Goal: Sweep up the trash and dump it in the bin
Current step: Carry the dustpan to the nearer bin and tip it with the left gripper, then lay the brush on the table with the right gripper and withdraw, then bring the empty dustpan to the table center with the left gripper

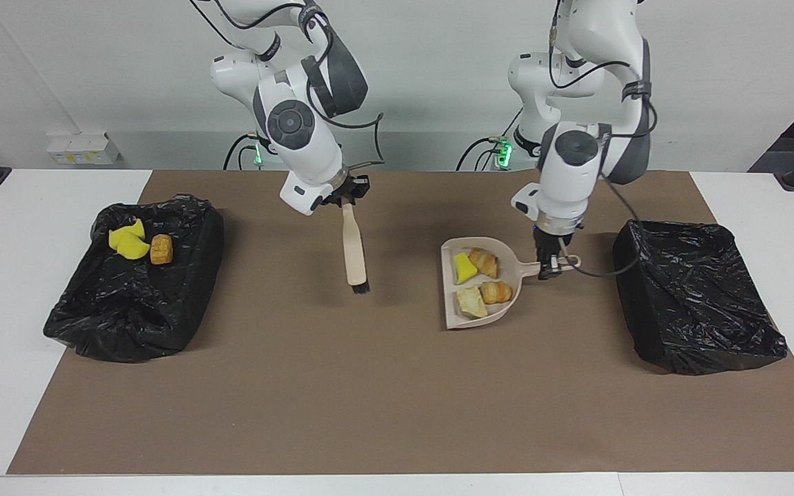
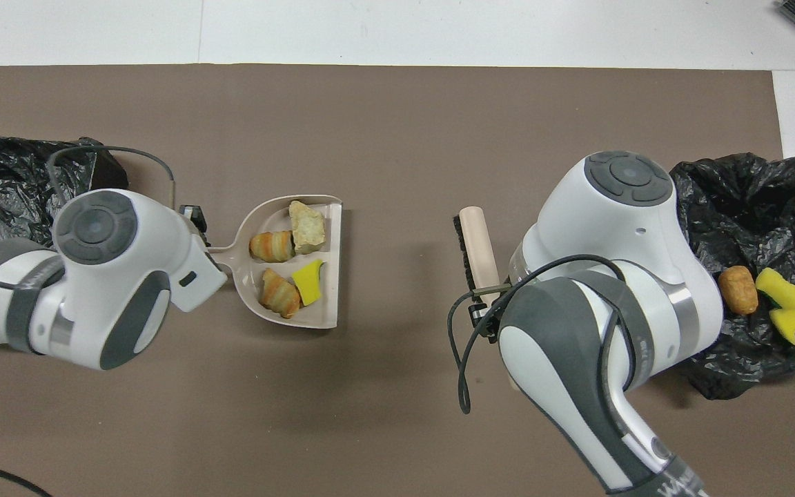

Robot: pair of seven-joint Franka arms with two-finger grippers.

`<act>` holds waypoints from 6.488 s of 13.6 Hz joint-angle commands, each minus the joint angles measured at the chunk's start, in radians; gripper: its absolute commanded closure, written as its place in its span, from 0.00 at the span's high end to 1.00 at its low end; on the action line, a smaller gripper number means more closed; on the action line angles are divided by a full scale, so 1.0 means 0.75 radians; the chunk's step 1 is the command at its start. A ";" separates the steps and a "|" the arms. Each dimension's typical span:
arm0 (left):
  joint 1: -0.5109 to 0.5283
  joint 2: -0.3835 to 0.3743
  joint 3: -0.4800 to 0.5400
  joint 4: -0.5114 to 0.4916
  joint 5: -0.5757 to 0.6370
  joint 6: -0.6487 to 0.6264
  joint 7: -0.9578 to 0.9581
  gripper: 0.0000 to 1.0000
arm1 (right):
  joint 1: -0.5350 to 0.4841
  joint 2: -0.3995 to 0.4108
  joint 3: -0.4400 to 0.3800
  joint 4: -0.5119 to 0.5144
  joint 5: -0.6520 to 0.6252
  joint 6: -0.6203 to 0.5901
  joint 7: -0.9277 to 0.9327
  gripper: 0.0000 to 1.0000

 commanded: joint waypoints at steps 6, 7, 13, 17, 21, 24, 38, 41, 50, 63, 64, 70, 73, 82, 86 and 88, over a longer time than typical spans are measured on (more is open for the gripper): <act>0.516 -0.171 0.003 0.239 -0.148 -0.352 0.429 0.00 | 0.260 -0.039 0.022 -0.090 -0.095 0.095 0.227 0.00; 0.586 -0.165 0.003 0.278 -0.146 -0.360 0.455 0.00 | 0.299 -0.037 0.022 -0.092 -0.095 0.097 0.249 0.00; 0.870 -0.087 0.017 0.442 -0.074 -0.216 0.587 0.00 | 0.451 -0.033 0.022 -0.190 -0.036 0.246 0.405 0.00; 0.850 -0.069 0.021 0.431 0.454 -0.052 0.552 0.00 | 0.551 -0.015 0.022 -0.291 0.015 0.399 0.572 0.00; 0.795 -0.087 0.017 0.403 0.808 -0.035 0.286 0.00 | 0.612 0.067 0.022 -0.295 0.124 0.536 0.807 0.00; 0.711 -0.110 0.017 0.382 1.068 -0.141 0.090 0.00 | 0.625 0.092 0.022 -0.295 0.122 0.584 0.814 0.00; 0.384 -0.212 0.003 0.407 0.940 -0.634 -0.064 0.00 | 0.326 0.016 0.008 0.116 0.030 0.063 0.581 1.00; 0.329 -0.210 -0.001 0.391 0.622 -0.694 -0.249 0.00 | 0.214 0.014 0.008 0.181 -0.058 0.046 0.428 1.00; -0.103 -0.067 -0.001 0.327 0.086 -0.498 -1.449 0.00 | -0.258 -0.023 0.004 0.343 -0.312 0.009 -0.125 1.00; -0.457 0.524 -0.001 0.793 0.004 -0.238 -2.494 0.00 | -0.557 -0.149 -0.017 0.317 -0.253 -0.128 -0.168 1.00; -0.459 0.538 -0.001 0.793 0.004 -0.222 -2.514 0.00 | -0.558 -0.151 -0.017 0.317 -0.249 -0.126 -0.174 1.00; -0.514 0.672 0.007 0.847 0.004 -0.093 -2.717 0.00 | -0.541 -0.149 -0.011 0.319 -0.251 -0.112 -0.172 1.00; -0.516 0.667 0.009 0.808 0.016 -0.076 -2.715 0.21 | -0.541 -0.149 -0.009 0.319 -0.251 -0.112 -0.174 1.00; -0.449 0.382 0.011 0.569 0.018 -0.174 -2.499 1.00 | -0.541 -0.149 -0.011 0.319 -0.251 -0.112 -0.172 1.00; -0.267 -0.002 0.007 0.319 0.016 -0.262 -2.192 1.00 | -0.541 -0.149 -0.011 0.319 -0.251 -0.112 -0.172 1.00; -0.187 -0.120 0.007 0.307 0.010 -0.378 -2.069 1.00 | -0.541 -0.149 -0.011 0.319 -0.251 -0.112 -0.174 1.00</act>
